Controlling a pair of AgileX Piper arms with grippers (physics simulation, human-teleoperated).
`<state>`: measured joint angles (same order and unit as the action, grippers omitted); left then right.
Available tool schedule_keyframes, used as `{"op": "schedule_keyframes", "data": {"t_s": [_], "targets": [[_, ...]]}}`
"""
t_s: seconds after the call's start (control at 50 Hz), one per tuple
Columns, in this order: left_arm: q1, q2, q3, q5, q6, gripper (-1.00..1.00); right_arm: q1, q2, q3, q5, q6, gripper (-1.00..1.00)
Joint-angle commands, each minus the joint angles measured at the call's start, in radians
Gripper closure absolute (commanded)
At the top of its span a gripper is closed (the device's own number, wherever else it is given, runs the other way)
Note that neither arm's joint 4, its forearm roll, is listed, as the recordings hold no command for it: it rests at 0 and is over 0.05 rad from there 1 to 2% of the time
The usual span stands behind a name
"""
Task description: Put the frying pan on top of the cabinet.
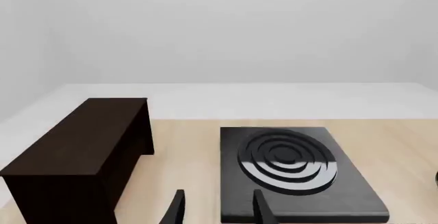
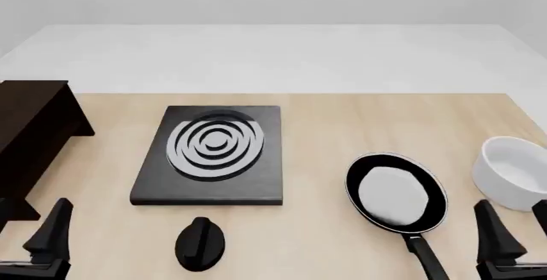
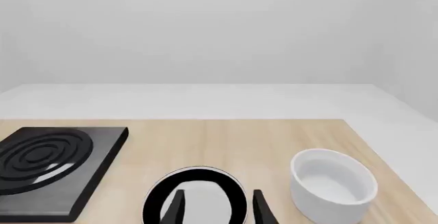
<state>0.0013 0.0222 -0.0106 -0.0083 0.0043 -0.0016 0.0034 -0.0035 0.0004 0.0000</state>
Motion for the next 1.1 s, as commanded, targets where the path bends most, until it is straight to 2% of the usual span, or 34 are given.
{"op": "schedule_keyframes", "data": {"t_s": [0.02, 0.32, 0.4, 0.44, 0.48, 0.52, 0.64, 0.66, 0.68, 0.74, 0.76, 0.8, 0.84, 0.86, 0.9, 0.94, 0.98, 1.02, 1.1], "targets": [[-0.018, -0.022, 0.009, -0.015, 0.040, -1.00, 0.001, 0.016, 0.000, -0.012, 0.001, -1.00], [-0.047, -0.020, 0.007, -0.012, 0.032, -1.00, 0.001, 0.041, -0.002, -0.033, 0.003, -1.00], [-0.083, -0.016, 0.010, -0.015, 0.022, -1.00, 0.001, 0.038, 0.000, -0.033, 0.003, -1.00], [-0.120, 0.045, -0.014, -0.049, 0.009, -1.00, 0.001, 0.033, -0.001, -0.029, 0.004, -1.00], [-0.156, 0.040, 0.010, -0.071, 0.001, -1.00, 0.001, 0.028, -0.002, -0.025, 0.005, -1.00], [-0.179, 0.087, 0.008, -0.110, -0.035, -1.00, 0.000, 0.025, -0.022, -0.002, 0.006, -1.00], [-0.309, 0.305, -0.051, -0.198, -0.134, -1.00, -0.004, 0.018, -0.003, -0.017, 0.009, -1.00], [-0.338, 0.341, -0.106, -0.165, -0.166, -1.00, -0.005, 0.012, -0.001, -0.014, 0.009, -1.00], [-0.364, 0.365, -0.099, -0.187, -0.171, -1.00, -0.005, 0.013, -0.002, -0.014, 0.010, -1.00], [-0.468, 0.450, -0.161, -0.191, -0.251, -1.00, -0.006, 0.009, -0.001, -0.012, 0.011, -1.00], [-0.468, 0.451, -0.161, -0.193, -0.251, -1.00, -0.006, 0.009, -0.001, -0.012, 0.011, -1.00], [-0.526, 0.488, -0.178, -0.218, -0.260, -1.00, -0.007, 0.006, -0.002, -0.009, 0.011, -1.00], [-0.598, 0.548, -0.189, -0.263, -0.322, -1.00, -0.008, 0.002, -0.010, 0.001, 0.011, -1.00], [-0.607, 0.553, -0.192, -0.271, -0.328, -1.00, -0.008, 0.001, -0.013, 0.005, 0.012, -1.00], [-0.660, 0.597, -0.209, -0.294, -0.386, -1.00, -0.008, 0.001, -0.001, -0.007, 0.011, -1.00], [-0.708, 0.638, -0.226, -0.319, -0.405, -1.00, -0.008, 0.001, -0.005, -0.003, 0.011, -1.00], [-0.743, 0.707, -0.234, -0.361, -0.441, -1.00, -0.009, 0.000, -0.003, -0.006, 0.011, -1.00], [-0.775, 0.742, -0.245, -0.379, -0.447, -1.00, -0.010, 0.000, -0.004, -0.005, 0.011, -1.00], [-0.828, 0.872, -0.261, -0.454, -0.535, -1.00, -0.011, 0.000, -0.002, -0.007, 0.011, -1.00]]}}
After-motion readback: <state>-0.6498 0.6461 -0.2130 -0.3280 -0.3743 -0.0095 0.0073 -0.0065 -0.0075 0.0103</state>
